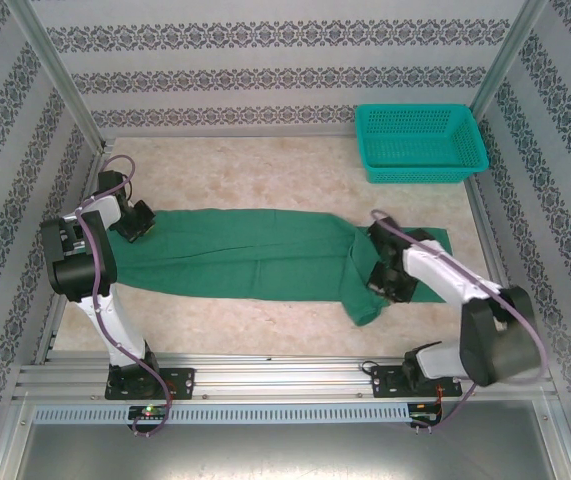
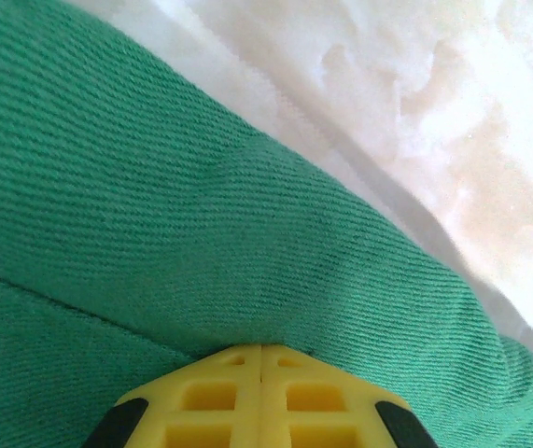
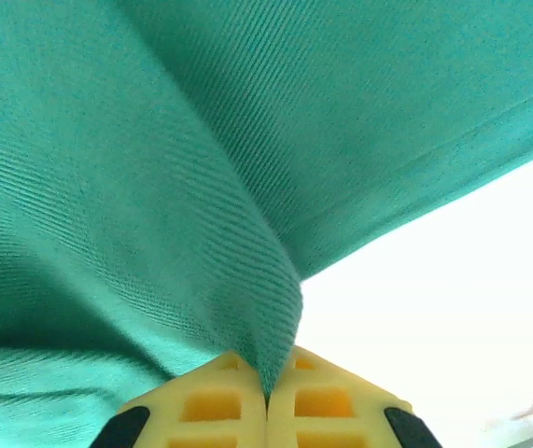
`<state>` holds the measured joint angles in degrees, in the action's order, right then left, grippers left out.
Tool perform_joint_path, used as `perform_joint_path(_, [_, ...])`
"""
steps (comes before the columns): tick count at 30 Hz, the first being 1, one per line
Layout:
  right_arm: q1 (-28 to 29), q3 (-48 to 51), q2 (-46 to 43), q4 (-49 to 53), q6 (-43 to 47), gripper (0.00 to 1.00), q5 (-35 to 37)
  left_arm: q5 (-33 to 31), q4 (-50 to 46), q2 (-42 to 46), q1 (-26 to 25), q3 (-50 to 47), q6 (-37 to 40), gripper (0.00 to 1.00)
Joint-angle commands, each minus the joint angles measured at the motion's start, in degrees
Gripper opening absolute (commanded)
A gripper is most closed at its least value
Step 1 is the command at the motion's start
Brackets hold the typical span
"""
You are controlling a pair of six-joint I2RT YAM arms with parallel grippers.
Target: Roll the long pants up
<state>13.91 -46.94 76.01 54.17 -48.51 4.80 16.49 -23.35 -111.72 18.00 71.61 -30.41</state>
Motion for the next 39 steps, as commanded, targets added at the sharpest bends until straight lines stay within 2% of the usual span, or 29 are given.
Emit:
perform_joint_path(1, [-7.9, -5.0, -5.6, 5.3, 1.9, 0.0, 7.6, -1.0, -1.1, -1.7, 0.2, -0.2, -0.3, 0.0])
perform_joint_path(6, [-17.4, -12.8, -4.5, 4.2, 4.6, 0.0, 11.8, -1.2, -1.2, -2.0, 0.7, -0.1, -0.2, 0.0])
perform_joint_path(12, [-27.2, -19.3, 6.8, 1.1, 6.9, 0.0, 12.7, -1.5, -1.5, -1.8, 1.0, 0.0, 0.4, 0.0])
perform_joint_path(15, [-30.8, -20.7, 12.6, -3.7, 7.4, 0.0, 11.6, -1.3, -1.3, -1.9, 1.0, -0.1, 0.5, 0.0])
perform_joint_path(19, [-34.2, -26.0, 21.8, -4.9, 10.5, 0.0, 14.2, -1.7, -1.5, -1.4, 0.9, -0.2, 0.8, 0.0])
perform_joint_path(20, [-34.8, -26.5, 23.3, -6.1, 11.6, 0.06, 13.3, -1.6, -1.5, -1.2, 1.0, -0.2, 0.8, 0.0])
perform_joint_path(21, [-35.4, -27.1, 24.8, -6.9, 12.2, 0.23, 13.4, -1.4, -1.4, -1.1, 0.9, -0.2, 0.7, 0.0])
perform_joint_path(23, [-35.6, -28.0, 25.9, -7.7, 13.5, 0.46, 13.5, -1.1, -1.3, -1.0, 1.0, -0.2, 0.8, 0.0])
perform_joint_path(24, [-35.2, -27.6, 25.0, -8.3, 14.3, 0.59, 14.0, -1.2, -1.4, -0.9, 0.9, -0.4, 1.0, 0.0])
perform_joint_path(25, [-34.2, -27.0, 23.0, -8.6, 14.4, 0.77, 16.0, -1.3, -1.3, -0.6, 0.9, -0.7, 1.2, 0.0])
perform_joint_path(26, [-33.2, -26.1, 20.7, -9.3, 15.2, 0.8, 17.1, -1.6, -1.2, -0.4, 0.9, -0.9, 1.3, 0.0])
perform_joint_path(28, [-30.7, -24.0, 15.2, -11.0, 16.4, 0.98, 18.8, -2.4, -1.0, 0.2, 0.9, -1.4, 1.7, 0.0])
perform_joint_path(30, [-27.2, -24.0, 10.9, -9.9, 16.9, 0.98, 17.9, -3.1, -1.2, 1.0, 0.9, -1.3, 1.9, 0.0])
perform_joint_path(33, [-20.4, -24.5, 8.0, -8.6, 17.8, 0.97, 11.5, -3.7, -2.6, 2.5, 0.9, -0.4, 2.0, 0.07])
perform_joint_path(39, [-5.6, -26.2, 12.8, -7.2, 17.7, 0.88, 2.7, -3.4, -5.1, 7.0, 0.3, 0.2, 1.1, 0.23])
